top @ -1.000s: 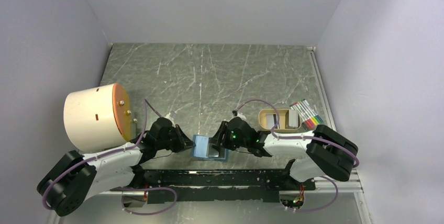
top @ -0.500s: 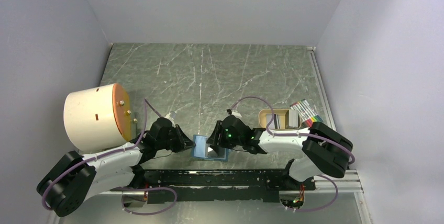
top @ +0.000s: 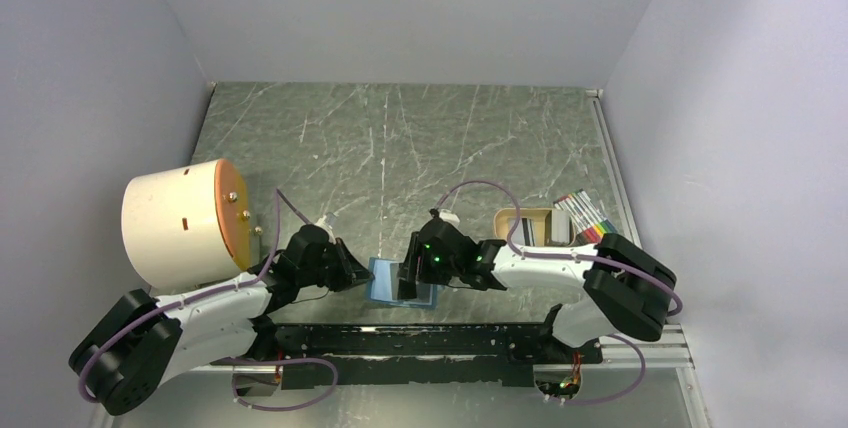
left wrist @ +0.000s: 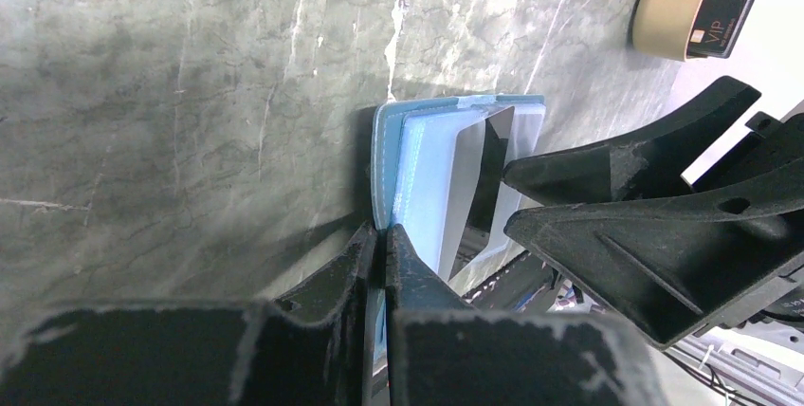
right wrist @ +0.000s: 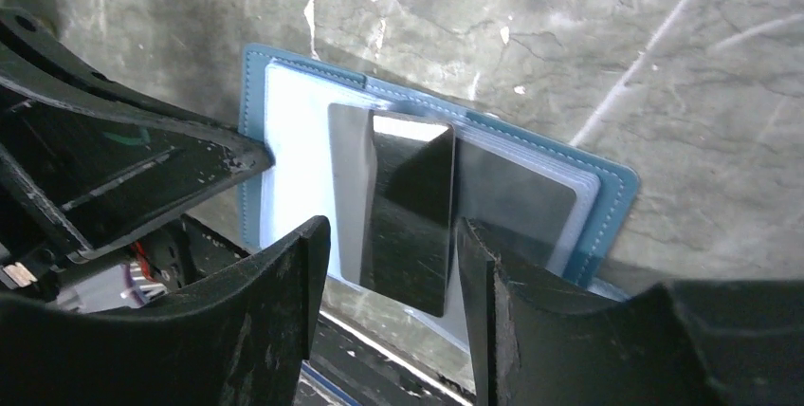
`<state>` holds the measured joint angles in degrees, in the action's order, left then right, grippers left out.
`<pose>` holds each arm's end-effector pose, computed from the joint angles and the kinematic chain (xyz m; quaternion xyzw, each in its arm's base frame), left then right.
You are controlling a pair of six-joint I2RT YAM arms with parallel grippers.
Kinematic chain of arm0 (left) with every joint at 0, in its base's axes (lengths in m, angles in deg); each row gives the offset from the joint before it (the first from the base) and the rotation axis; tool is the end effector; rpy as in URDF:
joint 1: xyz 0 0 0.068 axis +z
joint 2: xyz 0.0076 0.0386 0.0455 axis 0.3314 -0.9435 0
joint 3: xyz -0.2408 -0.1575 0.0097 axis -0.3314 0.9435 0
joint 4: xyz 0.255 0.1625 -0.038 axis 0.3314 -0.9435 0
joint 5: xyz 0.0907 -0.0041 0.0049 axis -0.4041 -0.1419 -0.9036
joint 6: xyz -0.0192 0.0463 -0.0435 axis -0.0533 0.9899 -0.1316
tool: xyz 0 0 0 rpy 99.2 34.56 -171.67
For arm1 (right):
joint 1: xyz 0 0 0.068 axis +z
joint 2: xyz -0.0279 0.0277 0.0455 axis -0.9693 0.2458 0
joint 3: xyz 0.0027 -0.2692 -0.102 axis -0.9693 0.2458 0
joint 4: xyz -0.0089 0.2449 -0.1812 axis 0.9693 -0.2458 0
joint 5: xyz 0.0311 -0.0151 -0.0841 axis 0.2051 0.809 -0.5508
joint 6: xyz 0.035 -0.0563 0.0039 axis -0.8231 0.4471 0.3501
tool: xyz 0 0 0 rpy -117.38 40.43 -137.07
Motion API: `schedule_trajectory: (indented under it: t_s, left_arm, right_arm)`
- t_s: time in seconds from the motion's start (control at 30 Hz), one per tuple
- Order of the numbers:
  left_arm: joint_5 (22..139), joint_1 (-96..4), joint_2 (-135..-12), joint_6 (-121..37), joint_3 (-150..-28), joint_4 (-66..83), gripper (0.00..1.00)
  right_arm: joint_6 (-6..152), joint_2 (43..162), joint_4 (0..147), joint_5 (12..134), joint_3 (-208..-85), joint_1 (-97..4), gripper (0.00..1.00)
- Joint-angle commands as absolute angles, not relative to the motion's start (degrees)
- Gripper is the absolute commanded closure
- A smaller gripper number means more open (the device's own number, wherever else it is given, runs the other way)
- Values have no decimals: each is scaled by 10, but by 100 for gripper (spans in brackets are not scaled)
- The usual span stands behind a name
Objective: Put the credit cards into the card holder
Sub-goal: Insert the credit card into the card holder.
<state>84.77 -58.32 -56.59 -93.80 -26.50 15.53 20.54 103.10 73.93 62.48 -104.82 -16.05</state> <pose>0.1530 -0.1385 0.0911 -0.1417 0.8905 -0.3898 0.1872 0.1560 0.2623 0.1223 0.0050 0.9326 0.2991 0.2018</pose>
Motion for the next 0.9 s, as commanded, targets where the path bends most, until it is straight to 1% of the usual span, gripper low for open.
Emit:
schedule_trajectory:
  t_s: [0.0, 0.13, 0.4, 0.6, 0.73, 0.87]
  left_arm:
    - [842, -587, -559, -937, -271, 156, 91]
    - [842, -588, -560, -937, -270, 158, 91]
    - [839, -590, -556, -936, -277, 151, 91]
    - [847, -591, -564, -942, -274, 167, 91]
    - [843, -593, -555, -942, -276, 154, 91]
    - [833, -593, -541, -940, -279, 136, 91]
  right_arm:
    - [231, 1023, 630, 606, -1048, -156, 44]
    - [234, 1027, 639, 609, -1055, -151, 44]
    - [218, 1084, 715, 648, -1068, -127, 44]
    - [204, 1122, 841, 674, -1053, -122, 44]
    - [210, 1124, 862, 667, -1056, -120, 44]
    - [219, 1098, 846, 648, -1051, -120, 44]
